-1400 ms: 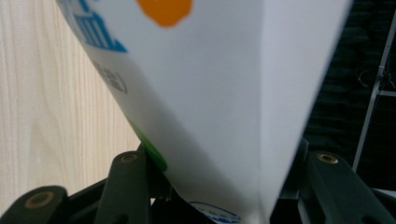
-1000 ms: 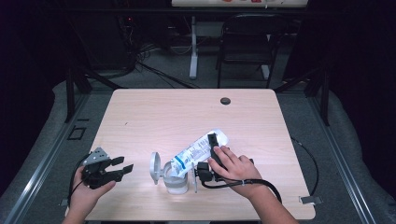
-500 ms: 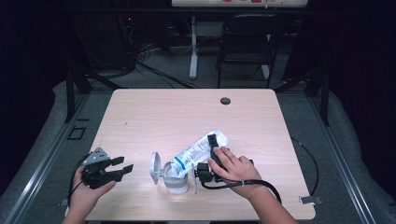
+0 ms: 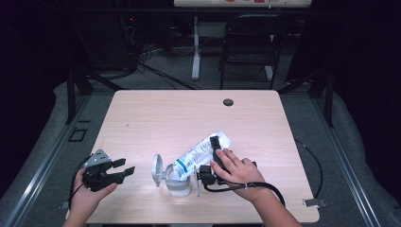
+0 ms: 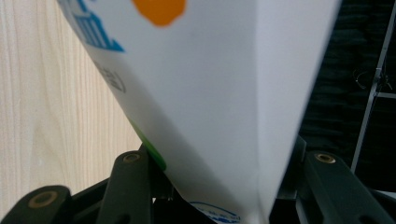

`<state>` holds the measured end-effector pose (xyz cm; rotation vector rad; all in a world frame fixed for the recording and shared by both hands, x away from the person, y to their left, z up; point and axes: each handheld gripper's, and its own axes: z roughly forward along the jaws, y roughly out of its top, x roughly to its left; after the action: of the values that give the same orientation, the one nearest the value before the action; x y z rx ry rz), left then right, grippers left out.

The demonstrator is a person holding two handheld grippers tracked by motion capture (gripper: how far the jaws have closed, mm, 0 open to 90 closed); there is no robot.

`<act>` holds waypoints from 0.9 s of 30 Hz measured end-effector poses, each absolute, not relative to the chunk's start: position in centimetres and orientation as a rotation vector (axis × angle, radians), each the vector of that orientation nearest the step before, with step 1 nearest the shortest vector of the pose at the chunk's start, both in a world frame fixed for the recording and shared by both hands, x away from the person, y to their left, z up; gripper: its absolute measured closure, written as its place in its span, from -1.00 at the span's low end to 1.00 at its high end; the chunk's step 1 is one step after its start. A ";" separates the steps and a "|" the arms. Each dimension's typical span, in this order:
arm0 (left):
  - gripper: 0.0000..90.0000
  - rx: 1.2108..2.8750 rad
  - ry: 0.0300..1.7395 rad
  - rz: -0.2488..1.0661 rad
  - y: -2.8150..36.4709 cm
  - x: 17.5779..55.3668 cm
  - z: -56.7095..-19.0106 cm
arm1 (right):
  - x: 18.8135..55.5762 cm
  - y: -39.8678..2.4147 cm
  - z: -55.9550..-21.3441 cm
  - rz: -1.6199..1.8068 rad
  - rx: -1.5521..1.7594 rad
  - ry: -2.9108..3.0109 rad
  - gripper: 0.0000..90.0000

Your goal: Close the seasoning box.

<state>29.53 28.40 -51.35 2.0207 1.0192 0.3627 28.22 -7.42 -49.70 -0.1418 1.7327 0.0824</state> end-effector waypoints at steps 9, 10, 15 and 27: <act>0.03 2.021 1.020 0.362 28.4 29.5 -51.4 | 28.1 -7.4 -49.3 0.045 -0.149 1.720 0.19; 0.03 2.021 1.020 0.362 28.4 29.5 -51.4 | 28.1 -7.4 -49.3 0.040 -0.147 1.723 0.19; 0.04 2.024 1.018 0.363 28.4 29.6 -51.4 | 28.1 -7.4 -49.3 0.039 -0.146 1.723 0.20; 0.03 2.024 1.018 0.362 28.4 29.6 -51.4 | 28.0 -7.5 -49.2 0.042 -0.149 1.721 0.21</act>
<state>29.56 28.45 -51.37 2.0239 1.0179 0.3620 28.05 -7.49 -49.22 -0.1490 1.7208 0.0424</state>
